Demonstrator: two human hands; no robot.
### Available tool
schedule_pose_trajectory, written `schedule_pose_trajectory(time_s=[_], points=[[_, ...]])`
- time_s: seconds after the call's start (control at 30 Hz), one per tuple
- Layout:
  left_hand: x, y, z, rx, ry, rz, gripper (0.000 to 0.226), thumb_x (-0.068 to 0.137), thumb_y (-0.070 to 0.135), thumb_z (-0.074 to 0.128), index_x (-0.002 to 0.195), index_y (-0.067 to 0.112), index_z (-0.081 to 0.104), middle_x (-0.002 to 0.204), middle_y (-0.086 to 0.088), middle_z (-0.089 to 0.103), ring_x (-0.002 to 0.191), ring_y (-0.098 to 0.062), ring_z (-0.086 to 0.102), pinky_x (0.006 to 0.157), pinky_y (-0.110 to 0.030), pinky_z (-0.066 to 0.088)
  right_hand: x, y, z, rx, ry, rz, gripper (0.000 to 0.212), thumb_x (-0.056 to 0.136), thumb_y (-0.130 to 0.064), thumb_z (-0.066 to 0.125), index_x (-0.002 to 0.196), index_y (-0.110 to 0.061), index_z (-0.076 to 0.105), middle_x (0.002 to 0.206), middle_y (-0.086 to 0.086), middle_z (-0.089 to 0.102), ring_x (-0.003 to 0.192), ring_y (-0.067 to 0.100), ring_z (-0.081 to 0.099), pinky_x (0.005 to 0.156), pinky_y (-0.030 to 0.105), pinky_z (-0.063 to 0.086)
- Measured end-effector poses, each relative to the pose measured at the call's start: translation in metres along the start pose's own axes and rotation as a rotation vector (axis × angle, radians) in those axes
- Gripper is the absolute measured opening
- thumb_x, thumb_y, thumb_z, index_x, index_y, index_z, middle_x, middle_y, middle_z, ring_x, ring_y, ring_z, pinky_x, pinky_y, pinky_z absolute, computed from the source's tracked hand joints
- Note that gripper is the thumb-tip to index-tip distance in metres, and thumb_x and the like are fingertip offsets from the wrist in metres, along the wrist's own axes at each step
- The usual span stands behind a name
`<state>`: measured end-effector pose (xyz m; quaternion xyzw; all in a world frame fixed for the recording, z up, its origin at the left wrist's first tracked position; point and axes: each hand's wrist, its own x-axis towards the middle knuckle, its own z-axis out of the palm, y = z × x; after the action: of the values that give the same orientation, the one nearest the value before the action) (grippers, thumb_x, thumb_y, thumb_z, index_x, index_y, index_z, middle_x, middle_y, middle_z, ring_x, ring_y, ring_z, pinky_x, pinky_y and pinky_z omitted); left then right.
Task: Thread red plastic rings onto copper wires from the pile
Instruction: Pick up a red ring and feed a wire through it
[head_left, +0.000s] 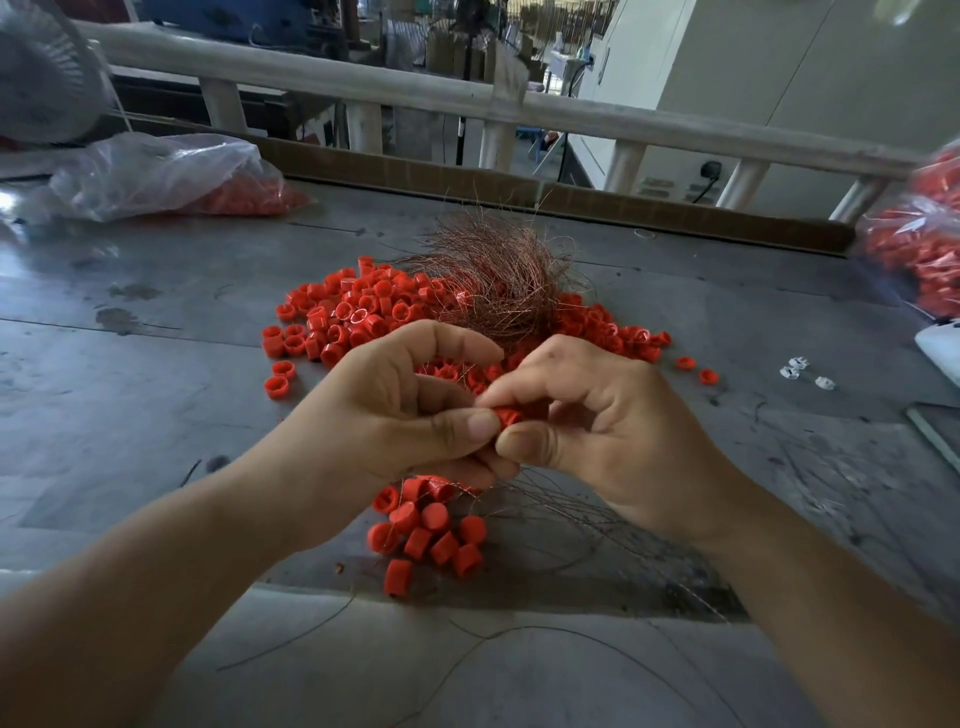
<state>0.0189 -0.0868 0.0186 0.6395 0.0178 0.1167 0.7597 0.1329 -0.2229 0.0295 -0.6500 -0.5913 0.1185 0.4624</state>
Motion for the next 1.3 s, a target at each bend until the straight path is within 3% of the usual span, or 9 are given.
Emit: schedule_pose_trajectory(time_s=[0.17, 0.4, 0.67, 0.77, 0.9, 0.97, 1.07, 1.17, 1.3], points=[[-0.004, -0.001, 0.009, 0.128, -0.008, 0.119, 0.051, 0.068, 0.035, 0.073, 0.112, 0.02, 0.05, 0.072, -0.011, 0.07, 0.067, -0.022, 0.07, 0.058, -0.023, 0.054, 0.0, -0.003, -0.001, -0.064, -0.015, -0.015, 0.008, 0.075, -0.028, 0.062, 0.08, -0.033, 0.059, 0.079, -0.01, 0.053, 0.074, 0.001, 0.053, 0.063, 0.012, 0.042], [-0.006, -0.005, 0.014, 0.197, -0.004, 0.166, 0.05, 0.066, 0.026, 0.067, 0.113, 0.029, 0.048, 0.071, -0.012, 0.07, 0.062, -0.024, 0.07, 0.055, -0.025, 0.055, -0.006, -0.005, 0.006, -0.078, -0.016, -0.013, 0.006, 0.076, -0.017, 0.063, 0.075, -0.021, 0.059, 0.077, -0.013, 0.051, 0.069, -0.001, 0.052, 0.064, 0.012, 0.041], [-0.006, -0.002, 0.011, 0.098, -0.031, 0.119, 0.053, 0.07, 0.024, 0.078, 0.116, 0.02, 0.052, 0.072, -0.017, 0.068, 0.063, -0.029, 0.069, 0.055, -0.027, 0.054, -0.006, -0.006, 0.008, -0.032, 0.05, -0.019, 0.01, 0.074, -0.024, 0.066, 0.074, -0.031, 0.058, 0.075, -0.009, 0.054, 0.069, 0.0, 0.054, 0.063, 0.01, 0.04], [-0.004, 0.002, 0.008, 0.046, -0.012, 0.087, 0.044, 0.063, 0.028, 0.077, 0.104, 0.02, 0.063, 0.069, -0.012, 0.068, 0.061, -0.025, 0.068, 0.053, -0.026, 0.054, -0.006, -0.005, 0.01, 0.017, 0.092, -0.025, 0.015, 0.07, -0.027, 0.07, 0.079, -0.033, 0.059, 0.076, -0.01, 0.056, 0.069, -0.001, 0.056, 0.062, 0.009, 0.042], [0.0, 0.009, 0.004, -0.064, 0.088, 0.157, 0.024, 0.059, 0.016, 0.072, 0.083, 0.018, 0.072, 0.068, -0.011, 0.07, 0.057, -0.02, 0.067, 0.05, -0.023, 0.053, -0.003, 0.001, 0.009, 0.18, 0.07, 0.048, 0.045, 0.06, -0.034, 0.077, 0.101, -0.031, 0.057, 0.085, -0.013, 0.063, 0.081, 0.004, 0.062, 0.069, 0.02, 0.05], [0.0, 0.012, 0.002, -0.161, 0.113, 0.184, 0.023, 0.06, 0.017, 0.066, 0.082, 0.013, 0.072, 0.07, -0.011, 0.07, 0.059, -0.019, 0.068, 0.051, -0.022, 0.054, -0.002, 0.002, 0.01, 0.247, 0.066, 0.107, 0.034, 0.068, -0.037, 0.069, 0.099, -0.027, 0.06, 0.083, -0.006, 0.066, 0.079, 0.012, 0.064, 0.07, 0.028, 0.053], [0.001, 0.015, -0.003, -0.199, 0.141, 0.189, 0.022, 0.058, 0.014, 0.066, 0.079, 0.011, 0.073, 0.071, -0.012, 0.071, 0.059, -0.019, 0.069, 0.05, -0.019, 0.053, -0.001, 0.0, 0.007, 0.27, 0.125, 0.1, 0.011, 0.078, -0.029, 0.059, 0.086, -0.022, 0.064, 0.066, -0.007, 0.065, 0.057, 0.002, 0.059, 0.054, 0.016, 0.048], [0.003, 0.016, -0.009, -0.174, 0.18, 0.191, 0.025, 0.058, -0.003, 0.068, 0.077, 0.012, 0.073, 0.071, -0.011, 0.071, 0.058, -0.018, 0.068, 0.049, -0.018, 0.052, -0.001, -0.004, 0.002, 0.248, 0.215, 0.075, 0.01, 0.073, -0.027, 0.059, 0.08, -0.021, 0.063, 0.058, -0.013, 0.06, 0.047, -0.003, 0.051, 0.046, 0.007, 0.038], [0.004, 0.015, -0.012, -0.179, 0.213, 0.213, 0.016, 0.057, 0.009, 0.072, 0.072, 0.014, 0.073, 0.066, -0.007, 0.07, 0.054, -0.013, 0.065, 0.047, -0.016, 0.05, 0.0, -0.003, -0.004, 0.097, 0.257, 0.064, 0.01, 0.071, -0.032, 0.061, 0.073, -0.023, 0.063, 0.056, -0.018, 0.059, 0.047, -0.003, 0.05, 0.047, 0.007, 0.037]])
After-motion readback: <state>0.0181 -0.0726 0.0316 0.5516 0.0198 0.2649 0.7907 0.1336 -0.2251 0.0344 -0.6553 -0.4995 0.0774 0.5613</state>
